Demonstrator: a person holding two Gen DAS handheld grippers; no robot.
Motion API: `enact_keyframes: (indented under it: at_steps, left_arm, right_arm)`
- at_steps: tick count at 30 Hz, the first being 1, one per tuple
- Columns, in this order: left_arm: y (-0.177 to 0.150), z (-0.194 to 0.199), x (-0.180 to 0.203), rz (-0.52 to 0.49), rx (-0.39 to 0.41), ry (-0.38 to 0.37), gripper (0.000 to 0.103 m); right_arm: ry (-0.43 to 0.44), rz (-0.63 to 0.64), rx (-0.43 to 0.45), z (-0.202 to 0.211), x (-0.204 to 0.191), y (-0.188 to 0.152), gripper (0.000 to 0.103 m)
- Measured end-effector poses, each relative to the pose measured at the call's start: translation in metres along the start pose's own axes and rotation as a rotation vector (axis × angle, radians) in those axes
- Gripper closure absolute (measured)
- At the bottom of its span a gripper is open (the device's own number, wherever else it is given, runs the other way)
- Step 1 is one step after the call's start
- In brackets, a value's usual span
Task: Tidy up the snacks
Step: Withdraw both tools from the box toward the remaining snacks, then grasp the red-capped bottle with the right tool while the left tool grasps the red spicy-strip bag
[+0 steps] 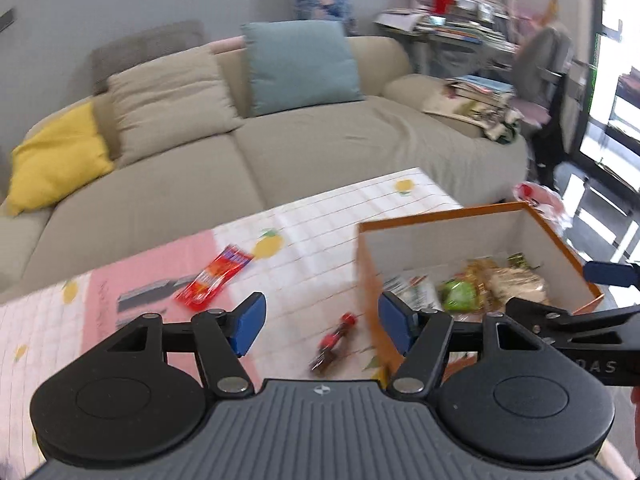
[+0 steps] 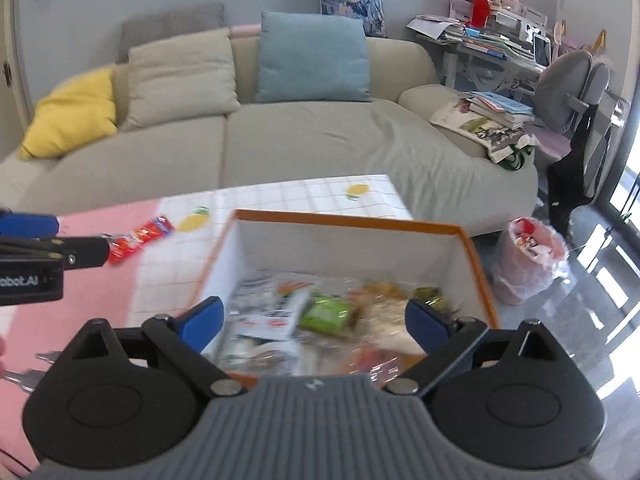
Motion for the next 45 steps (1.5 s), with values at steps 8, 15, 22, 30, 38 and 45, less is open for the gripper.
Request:
enact_keyframes:
  at_steps: [8, 15, 22, 30, 38, 45]
  left_arm:
    - [-0.059, 0.015, -0.047, 0.129, -0.035, 0.036, 0.027]
    - [-0.109, 0.016, -0.076, 0.192, -0.091, 0.024, 0.03]
    - [-0.13, 0.007, -0.105, 0.285, -0.126, 0.009, 0.032]
    - [-0.124, -0.019, -0.131, 0.28, -0.148, 0.046, 0.033]
    - [-0.121, -0.053, -0.159, 0.284, -0.201, 0.08, 0.033]
    - [-0.122, -0.077, -0.172, 0.297, -0.231, 0.081, 0.032]
  right_arm:
    - [0.044, -0.024, 0.045, 0.019, -0.06, -0.031, 0.009]
    - [0.051, 0.013, -0.032, 0.007, -0.109, -0.074, 0.027]
    - [0.101, 0.069, -0.125, -0.013, -0.144, -0.106, 0.046]
    - [0.011, -0.029, -0.107, -0.045, -0.177, -0.088, 0.046]
    - [-0.141, -0.148, -0.161, -0.099, -0.197, -0.072, 0.046]
    - [-0.245, -0.168, -0.207, -0.139, -0.199, -0.07, 0.046]
Point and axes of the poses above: each gripper's, at about its wrist camera, not at the fingertips, and z roughly against the way its jaws point, x to its right, y to its top, the point moved 7 cm from there along -z, roughly the way its jaws point, and after that the axes turned 7 degrees about -y, right-handed, at the moved point
